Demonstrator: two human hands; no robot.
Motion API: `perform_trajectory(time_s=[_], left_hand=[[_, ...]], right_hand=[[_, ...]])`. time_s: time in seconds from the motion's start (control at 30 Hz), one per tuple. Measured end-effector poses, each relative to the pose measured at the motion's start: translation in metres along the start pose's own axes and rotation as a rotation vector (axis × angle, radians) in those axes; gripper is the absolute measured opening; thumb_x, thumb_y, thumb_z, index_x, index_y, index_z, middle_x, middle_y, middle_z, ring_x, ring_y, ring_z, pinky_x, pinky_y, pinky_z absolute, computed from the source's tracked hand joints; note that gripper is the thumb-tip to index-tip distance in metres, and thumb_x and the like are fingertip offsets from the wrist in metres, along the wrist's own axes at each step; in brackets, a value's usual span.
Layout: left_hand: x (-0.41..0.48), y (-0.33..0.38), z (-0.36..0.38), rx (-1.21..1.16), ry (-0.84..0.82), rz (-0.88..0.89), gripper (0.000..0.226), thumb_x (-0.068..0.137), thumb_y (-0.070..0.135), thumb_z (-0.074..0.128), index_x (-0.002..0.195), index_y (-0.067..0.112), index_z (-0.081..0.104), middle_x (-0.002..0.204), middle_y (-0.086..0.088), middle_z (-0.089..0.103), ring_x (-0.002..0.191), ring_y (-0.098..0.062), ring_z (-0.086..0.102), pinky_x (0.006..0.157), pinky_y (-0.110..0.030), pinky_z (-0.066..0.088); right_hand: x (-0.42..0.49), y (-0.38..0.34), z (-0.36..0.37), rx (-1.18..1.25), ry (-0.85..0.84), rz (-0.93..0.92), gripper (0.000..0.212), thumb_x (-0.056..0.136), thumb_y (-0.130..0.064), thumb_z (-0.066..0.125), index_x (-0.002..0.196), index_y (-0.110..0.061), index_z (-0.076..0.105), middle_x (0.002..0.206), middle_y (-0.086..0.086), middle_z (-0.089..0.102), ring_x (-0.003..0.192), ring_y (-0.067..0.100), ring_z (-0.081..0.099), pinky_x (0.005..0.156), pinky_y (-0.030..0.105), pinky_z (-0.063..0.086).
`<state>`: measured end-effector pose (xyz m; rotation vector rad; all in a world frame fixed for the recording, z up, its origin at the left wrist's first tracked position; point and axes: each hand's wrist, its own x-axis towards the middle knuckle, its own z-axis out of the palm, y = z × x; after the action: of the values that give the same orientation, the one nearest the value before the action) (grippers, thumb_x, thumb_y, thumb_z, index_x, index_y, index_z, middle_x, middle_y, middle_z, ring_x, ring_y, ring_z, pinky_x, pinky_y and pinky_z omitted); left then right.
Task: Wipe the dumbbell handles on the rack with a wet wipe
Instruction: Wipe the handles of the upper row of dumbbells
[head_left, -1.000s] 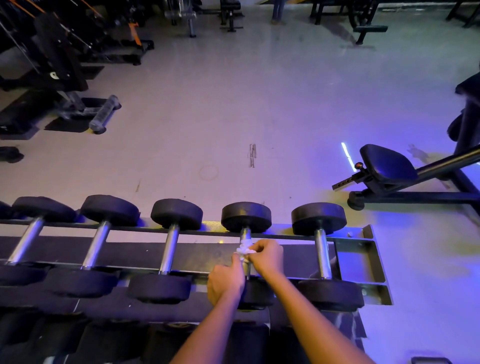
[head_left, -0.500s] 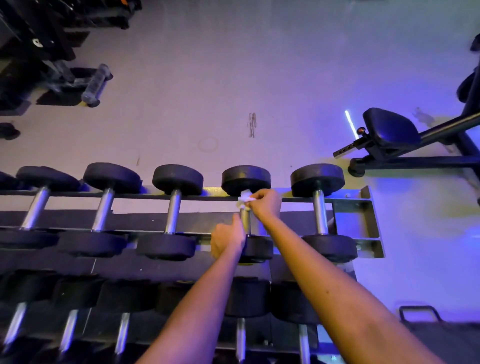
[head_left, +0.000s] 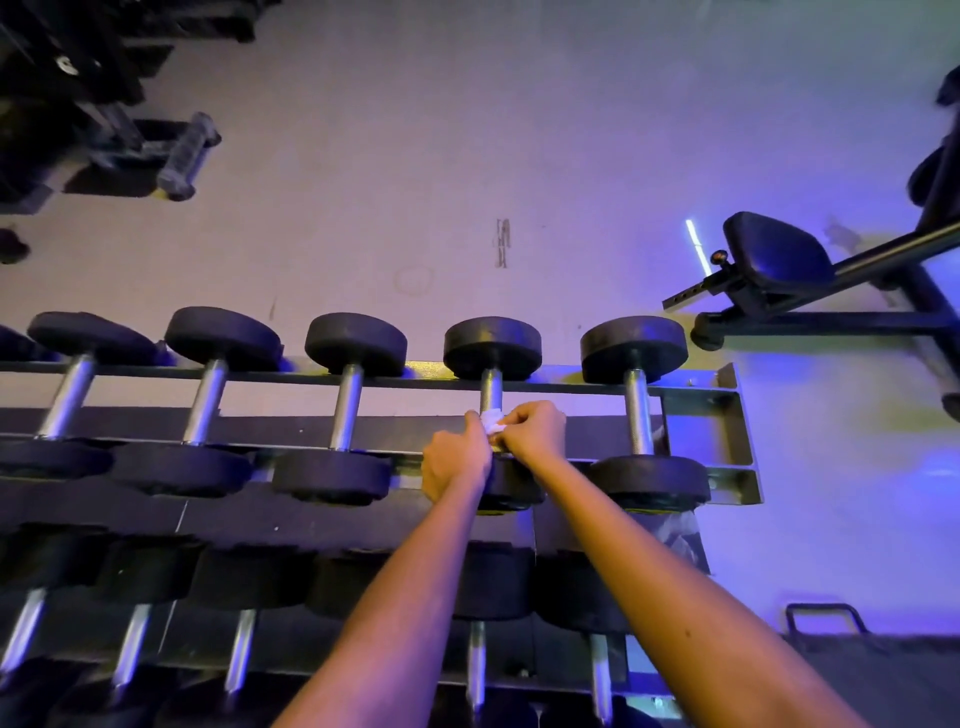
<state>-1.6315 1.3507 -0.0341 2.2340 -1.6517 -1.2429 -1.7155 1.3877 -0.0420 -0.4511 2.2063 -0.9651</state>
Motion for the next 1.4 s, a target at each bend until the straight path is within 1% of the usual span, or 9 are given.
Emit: perform_trajectory(time_s=[0.2,0.3,0.4,0.57,0.83,0.97,1.07,1.27,1.4], left_hand=[[0.002,-0.002,0.001,0.003,-0.001,0.006,0.063,0.089,0.065,0.041,0.104,0.01,0.066,0.101,-0.01,0.067,0.088,-0.027,0.062,0.077,-0.034,0.053],[0.003,-0.002,0.001,-0.002,0.0,0.016,0.062,0.09,0.065,0.041,0.104,0.01,0.066,0.101,-0.01,0.067,0.088,-0.026,0.062,0.073,-0.033,0.051],[0.003,-0.003,0.002,-0.007,0.009,0.023,0.062,0.089,0.064,0.041,0.105,0.009,0.067,0.102,-0.011,0.067,0.087,-0.027,0.061,0.071,-0.032,0.049],[0.0,-0.001,0.003,-0.036,0.019,0.02,0.056,0.092,0.06,0.042,0.095,0.01,0.067,0.085,-0.006,0.063,0.075,-0.019,0.058,0.06,-0.028,0.041],[0.0,-0.002,0.003,-0.06,0.079,0.009,0.056,0.092,0.061,0.042,0.101,0.01,0.064,0.092,-0.006,0.06,0.079,-0.021,0.053,0.066,-0.031,0.039],[0.002,-0.004,0.005,-0.101,0.078,0.004,0.058,0.092,0.063,0.039,0.093,0.011,0.065,0.09,-0.005,0.065,0.078,-0.02,0.056,0.065,-0.031,0.041],[0.001,-0.004,0.004,-0.11,0.091,0.005,0.061,0.092,0.064,0.037,0.093,0.011,0.067,0.093,-0.006,0.066,0.08,-0.021,0.057,0.065,-0.031,0.04],[0.002,-0.004,0.004,-0.112,0.092,0.015,0.059,0.092,0.065,0.037,0.091,0.014,0.067,0.093,-0.005,0.066,0.079,-0.021,0.057,0.065,-0.031,0.043],[0.002,-0.004,0.004,-0.119,0.098,0.005,0.059,0.091,0.066,0.037,0.094,0.015,0.067,0.098,-0.008,0.067,0.085,-0.026,0.06,0.069,-0.032,0.045]], right_hand=[[0.028,-0.031,0.002,-0.038,0.114,-0.087,0.024,0.072,-0.002,0.067,0.051,-0.01,0.059,0.052,0.003,0.045,0.06,0.02,0.046,0.055,0.028,0.04],[0.033,-0.031,0.003,-0.059,0.093,-0.069,0.017,0.072,-0.006,0.072,0.058,-0.007,0.065,0.058,0.007,0.05,0.061,0.02,0.048,0.057,0.027,0.042],[0.016,-0.014,0.001,-0.079,0.025,-0.045,0.029,0.069,-0.02,0.081,0.05,-0.015,0.06,0.063,0.009,0.062,0.063,0.022,0.055,0.062,0.031,0.051],[-0.011,0.011,-0.002,-0.007,-0.023,-0.034,0.016,0.072,-0.022,0.081,0.068,-0.01,0.072,0.077,0.01,0.071,0.079,0.024,0.067,0.078,0.04,0.058],[0.025,-0.03,0.009,-0.052,0.13,-0.168,0.009,0.074,-0.011,0.069,0.067,-0.007,0.069,0.067,0.011,0.065,0.07,0.029,0.06,0.054,0.027,0.042],[0.039,-0.046,0.004,-0.014,0.136,-0.163,0.008,0.074,-0.016,0.077,0.075,-0.008,0.074,0.071,0.007,0.063,0.073,0.024,0.059,0.062,0.027,0.046],[0.029,-0.031,0.002,-0.149,0.034,-0.15,0.013,0.071,-0.013,0.074,0.061,-0.013,0.067,0.063,0.008,0.059,0.07,0.028,0.058,0.061,0.027,0.045],[-0.008,0.008,0.003,-0.143,-0.032,-0.085,0.016,0.07,-0.028,0.078,0.068,-0.013,0.074,0.075,0.009,0.072,0.08,0.027,0.066,0.077,0.039,0.055],[0.008,-0.01,0.005,-0.094,0.051,-0.1,0.015,0.069,-0.025,0.078,0.061,-0.014,0.071,0.065,0.01,0.068,0.07,0.027,0.064,0.063,0.033,0.053]])
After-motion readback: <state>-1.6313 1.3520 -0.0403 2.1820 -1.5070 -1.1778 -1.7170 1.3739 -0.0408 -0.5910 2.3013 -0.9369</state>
